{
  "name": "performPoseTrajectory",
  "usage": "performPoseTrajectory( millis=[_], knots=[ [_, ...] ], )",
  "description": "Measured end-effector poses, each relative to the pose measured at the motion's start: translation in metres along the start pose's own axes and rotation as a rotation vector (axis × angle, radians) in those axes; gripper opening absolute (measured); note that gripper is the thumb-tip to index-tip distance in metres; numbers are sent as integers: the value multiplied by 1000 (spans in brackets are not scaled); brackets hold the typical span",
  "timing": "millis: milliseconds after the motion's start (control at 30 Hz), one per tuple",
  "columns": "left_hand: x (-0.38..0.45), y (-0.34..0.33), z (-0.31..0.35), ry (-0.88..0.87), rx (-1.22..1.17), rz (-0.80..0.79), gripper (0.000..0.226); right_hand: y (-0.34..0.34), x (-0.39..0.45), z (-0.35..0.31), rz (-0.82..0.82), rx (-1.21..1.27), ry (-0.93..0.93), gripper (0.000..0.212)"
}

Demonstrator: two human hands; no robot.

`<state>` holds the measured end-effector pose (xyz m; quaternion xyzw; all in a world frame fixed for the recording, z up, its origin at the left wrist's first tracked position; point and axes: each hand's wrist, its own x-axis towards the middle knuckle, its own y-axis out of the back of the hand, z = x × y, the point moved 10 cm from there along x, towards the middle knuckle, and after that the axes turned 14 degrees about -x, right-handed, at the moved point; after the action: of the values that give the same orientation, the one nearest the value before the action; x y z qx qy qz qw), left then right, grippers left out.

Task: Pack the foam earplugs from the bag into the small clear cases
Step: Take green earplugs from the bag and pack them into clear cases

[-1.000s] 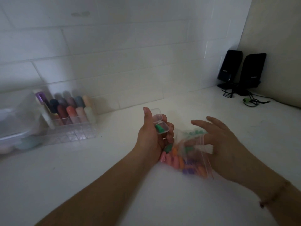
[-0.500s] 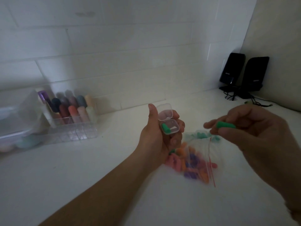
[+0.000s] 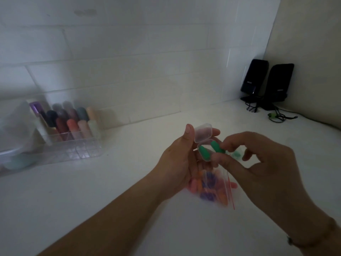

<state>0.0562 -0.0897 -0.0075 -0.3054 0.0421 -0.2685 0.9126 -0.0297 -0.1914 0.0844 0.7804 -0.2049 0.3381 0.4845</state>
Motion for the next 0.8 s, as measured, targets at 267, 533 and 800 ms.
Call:
performPoseTrajectory(
  millis=[267, 533, 800],
  knots=[
    [-2, -9, -7, 36, -84, -45, 75, -11, 0, 2, -16, -68, 77, 27],
    [-3, -16, 10, -29, 16, -89, 44, 7, 4, 24, 56, 131, -123, 24],
    [-43, -64, 31, -604, 836, -400, 57, -20, -4, 16, -154, 73, -142, 32]
  ],
)
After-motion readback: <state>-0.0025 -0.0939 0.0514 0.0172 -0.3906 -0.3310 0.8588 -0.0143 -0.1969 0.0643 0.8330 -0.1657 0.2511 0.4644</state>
